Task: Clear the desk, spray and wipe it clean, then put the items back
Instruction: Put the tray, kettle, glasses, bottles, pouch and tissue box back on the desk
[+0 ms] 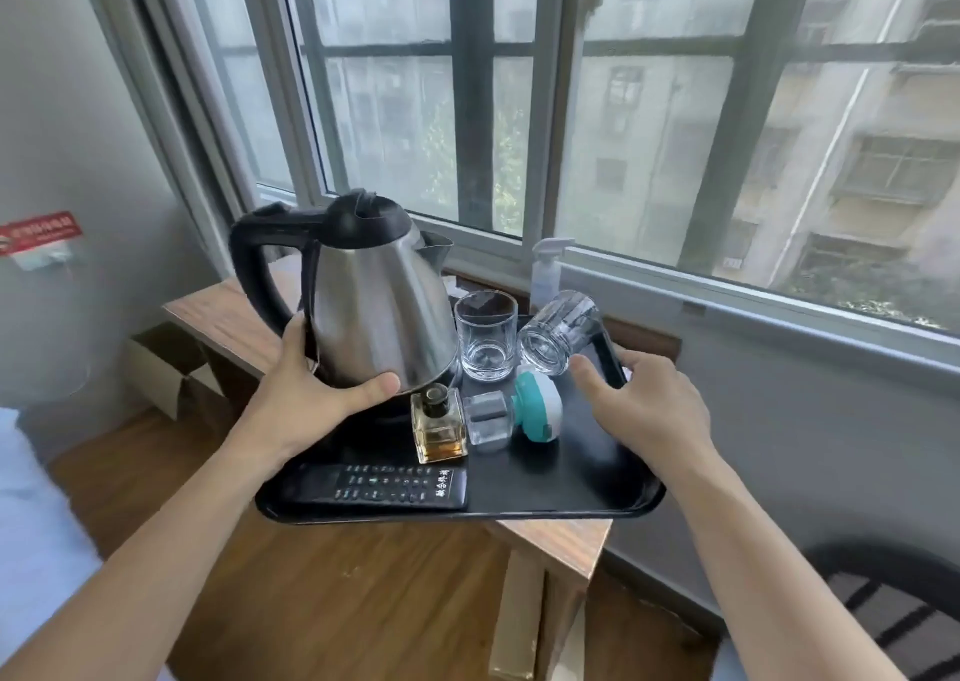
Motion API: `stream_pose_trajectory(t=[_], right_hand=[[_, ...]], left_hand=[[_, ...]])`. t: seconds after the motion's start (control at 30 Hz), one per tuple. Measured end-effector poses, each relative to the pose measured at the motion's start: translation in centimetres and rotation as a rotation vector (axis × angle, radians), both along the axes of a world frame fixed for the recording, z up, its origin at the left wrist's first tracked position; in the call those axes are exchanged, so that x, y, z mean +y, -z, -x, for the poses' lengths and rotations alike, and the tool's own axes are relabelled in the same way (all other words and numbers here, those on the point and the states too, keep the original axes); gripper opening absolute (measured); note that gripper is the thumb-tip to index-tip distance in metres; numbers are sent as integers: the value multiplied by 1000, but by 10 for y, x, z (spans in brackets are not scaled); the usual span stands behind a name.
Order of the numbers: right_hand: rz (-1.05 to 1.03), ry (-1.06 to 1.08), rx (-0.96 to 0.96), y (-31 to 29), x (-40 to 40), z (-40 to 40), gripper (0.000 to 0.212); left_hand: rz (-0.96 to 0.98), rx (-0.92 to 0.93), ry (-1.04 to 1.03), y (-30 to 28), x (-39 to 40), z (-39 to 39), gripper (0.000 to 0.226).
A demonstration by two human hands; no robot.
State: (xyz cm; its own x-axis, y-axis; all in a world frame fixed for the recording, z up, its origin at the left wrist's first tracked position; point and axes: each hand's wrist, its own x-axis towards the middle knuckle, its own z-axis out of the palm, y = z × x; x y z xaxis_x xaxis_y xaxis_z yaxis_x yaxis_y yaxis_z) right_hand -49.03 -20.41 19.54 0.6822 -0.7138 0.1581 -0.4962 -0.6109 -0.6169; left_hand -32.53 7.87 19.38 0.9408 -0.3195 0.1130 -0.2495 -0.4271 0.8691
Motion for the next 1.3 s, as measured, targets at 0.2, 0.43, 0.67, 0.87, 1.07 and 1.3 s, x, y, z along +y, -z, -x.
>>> stream_pose_trajectory(t=[0.2,0.43,0.67,0.87,1.07,1.3], right_hand=[[-6,-121,-2,3,26,-60,86],[27,-218,-23,16,40,-147,83],[49,-308,-27,24,51,-263,77],[18,-381,-43,15,64,-365,73],[-7,-420,-68,12,90,-459,71],[-36,-360,-80,31,143,-559,72]], left_hand=[[-4,-32,-84,4,40,-39,136],[2,-62,-169,14,66,-98,129],[2,-88,-257,12,82,-177,124],[-46,-43,-336,0,104,-257,140],[-42,-55,-392,4,133,-340,124],[-35,-54,-336,18,186,-454,133]])
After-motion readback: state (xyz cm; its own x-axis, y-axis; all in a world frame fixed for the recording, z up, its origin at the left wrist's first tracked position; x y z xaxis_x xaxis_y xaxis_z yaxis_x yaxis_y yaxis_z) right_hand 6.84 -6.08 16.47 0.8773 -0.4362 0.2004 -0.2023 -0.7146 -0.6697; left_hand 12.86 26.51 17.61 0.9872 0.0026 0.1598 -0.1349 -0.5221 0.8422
